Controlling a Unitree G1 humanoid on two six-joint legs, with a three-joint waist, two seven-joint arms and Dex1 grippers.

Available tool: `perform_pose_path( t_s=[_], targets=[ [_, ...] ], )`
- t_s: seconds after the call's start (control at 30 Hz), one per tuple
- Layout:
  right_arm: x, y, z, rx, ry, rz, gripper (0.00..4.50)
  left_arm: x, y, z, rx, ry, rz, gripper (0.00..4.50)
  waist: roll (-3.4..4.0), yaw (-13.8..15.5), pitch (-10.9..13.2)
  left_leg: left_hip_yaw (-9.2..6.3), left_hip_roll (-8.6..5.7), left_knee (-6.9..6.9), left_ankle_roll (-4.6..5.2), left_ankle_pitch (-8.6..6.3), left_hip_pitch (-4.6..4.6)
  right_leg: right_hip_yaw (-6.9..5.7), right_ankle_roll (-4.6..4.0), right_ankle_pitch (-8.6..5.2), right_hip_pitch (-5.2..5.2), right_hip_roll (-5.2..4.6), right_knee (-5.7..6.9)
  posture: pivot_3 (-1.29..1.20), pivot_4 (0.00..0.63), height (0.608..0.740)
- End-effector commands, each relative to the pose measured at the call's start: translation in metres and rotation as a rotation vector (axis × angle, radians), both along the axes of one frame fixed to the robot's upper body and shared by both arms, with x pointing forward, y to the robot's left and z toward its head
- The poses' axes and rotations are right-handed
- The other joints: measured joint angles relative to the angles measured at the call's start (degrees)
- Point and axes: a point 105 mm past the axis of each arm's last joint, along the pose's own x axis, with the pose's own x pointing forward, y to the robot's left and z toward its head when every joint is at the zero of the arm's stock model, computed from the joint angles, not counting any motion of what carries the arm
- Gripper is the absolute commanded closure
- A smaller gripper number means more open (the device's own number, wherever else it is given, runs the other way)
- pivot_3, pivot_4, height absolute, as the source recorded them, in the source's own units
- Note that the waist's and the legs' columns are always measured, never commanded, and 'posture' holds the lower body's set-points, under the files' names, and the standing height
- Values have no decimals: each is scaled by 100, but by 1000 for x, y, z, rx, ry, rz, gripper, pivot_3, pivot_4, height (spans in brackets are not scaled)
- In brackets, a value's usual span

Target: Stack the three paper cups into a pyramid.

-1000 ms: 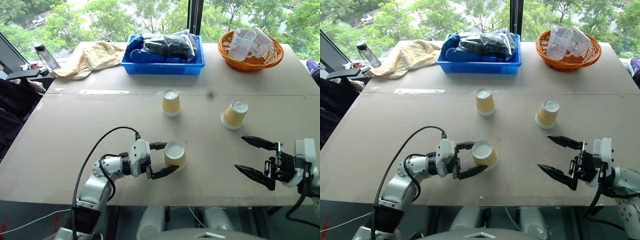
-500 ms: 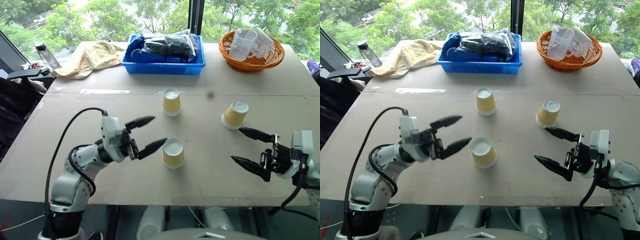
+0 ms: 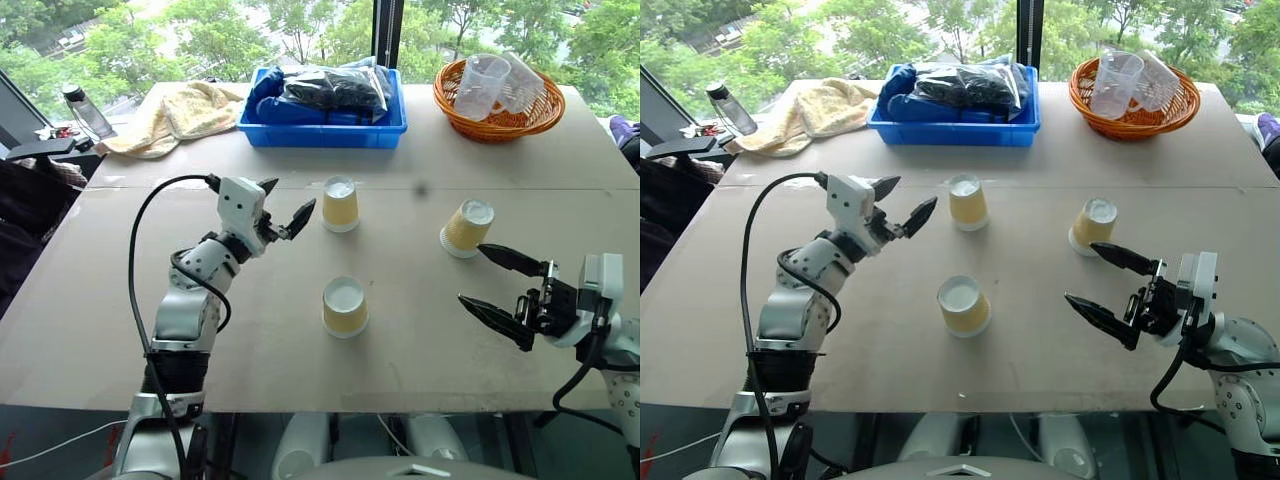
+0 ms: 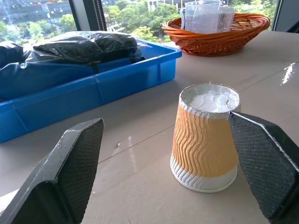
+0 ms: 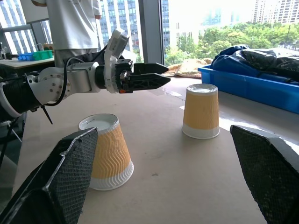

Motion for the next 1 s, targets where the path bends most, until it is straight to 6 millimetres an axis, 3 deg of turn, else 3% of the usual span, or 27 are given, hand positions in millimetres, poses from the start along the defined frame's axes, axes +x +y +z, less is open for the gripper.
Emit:
perform_pose_path(
  t_s=[0.03,0.37,0.57,0.77,0.87,1.0],
  targets=[
    [0,0,6,1,-47,-9,0,3,-8,7,31,-26,-81,113,0,10,0,0,0,0,0,0,0,0,0,0,0,-1,0,0,150,740],
    [-1,-1,8,-7,-59,-16,0,38,-49,-22,16,115,-265,113,-4,73,3,-2,-4,16,0,0,-6,-7,0,0,0,2,2,0,150,740],
    [-3,-2,7,-8,-61,-32,0,55,-66,-20,-13,109,-278,113,-10,55,6,-2,-5,19,0,0,-8,-9,0,0,0,2,4,0,150,740],
    [-6,-7,4,-12,-58,-52,0,60,-70,-20,-13,111,-290,113,-13,1,8,-1,-6,19,0,0,-13,-6,1,0,-7,2,6,0,150,740],
    [-7,-11,1,-12,-58,-61,0,59,-70,-22,-16,109,-298,803,-13,-8,8,-1,-6,19,0,0,-13,-5,1,0,-8,2,7,0,150,740],
    [-7,-12,-2,-12,-59,-62,0,58,-68,-21,-17,102,-296,2152,-13,0,8,-1,-6,19,0,0,-15,-6,1,0,-8,1,6,0,150,740]
  ],
)
